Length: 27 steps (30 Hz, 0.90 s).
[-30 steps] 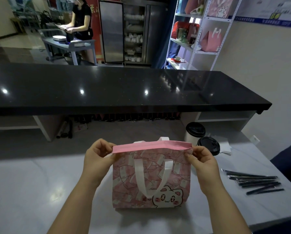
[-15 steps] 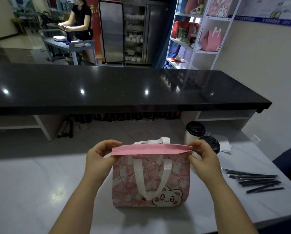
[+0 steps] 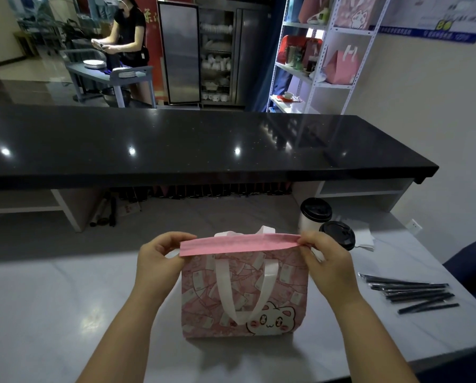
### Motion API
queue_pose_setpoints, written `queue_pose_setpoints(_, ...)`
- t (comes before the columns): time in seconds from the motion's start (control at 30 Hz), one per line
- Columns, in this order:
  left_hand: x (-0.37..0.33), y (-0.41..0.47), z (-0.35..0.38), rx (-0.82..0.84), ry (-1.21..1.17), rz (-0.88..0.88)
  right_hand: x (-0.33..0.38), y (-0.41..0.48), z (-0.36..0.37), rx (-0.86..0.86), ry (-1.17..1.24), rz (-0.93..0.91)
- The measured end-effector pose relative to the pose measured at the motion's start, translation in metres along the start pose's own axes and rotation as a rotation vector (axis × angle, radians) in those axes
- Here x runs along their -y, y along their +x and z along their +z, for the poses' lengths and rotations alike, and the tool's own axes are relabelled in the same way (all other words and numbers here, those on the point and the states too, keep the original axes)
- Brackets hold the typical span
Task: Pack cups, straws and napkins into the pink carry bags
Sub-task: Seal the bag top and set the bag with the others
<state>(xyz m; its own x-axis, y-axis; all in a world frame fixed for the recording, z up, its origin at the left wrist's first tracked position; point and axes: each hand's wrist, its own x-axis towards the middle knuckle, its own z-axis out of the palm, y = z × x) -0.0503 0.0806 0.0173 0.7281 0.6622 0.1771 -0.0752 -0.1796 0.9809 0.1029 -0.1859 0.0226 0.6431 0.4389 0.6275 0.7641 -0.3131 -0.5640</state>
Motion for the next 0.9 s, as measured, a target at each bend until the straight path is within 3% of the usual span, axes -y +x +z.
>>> queue_pose_setpoints(0.2,0.002,-0.005,0.002,-0.025,0.004,0.049,0.015,0.002,-0.003,-0.007,0.235,0.218)
queue_pose_setpoints(0.33,0.001,-0.007,0.004,-0.025,0.023,0.064,0.020,0.008,-0.005,0.001,0.201,0.300)
queue_pose_setpoints(0.57,0.003,-0.008,0.002,-0.035,-0.004,0.047,0.000,-0.003,-0.032,0.088,0.755,0.463)
queue_pose_setpoints(0.8,0.001,-0.006,0.005,-0.039,-0.013,0.017,-0.013,-0.022,-0.033,0.307,0.884,0.515)
queue_pose_setpoints(0.9,0.000,-0.005,0.004,-0.030,-0.008,0.008,-0.015,-0.021,-0.033,0.353,0.790,0.551)
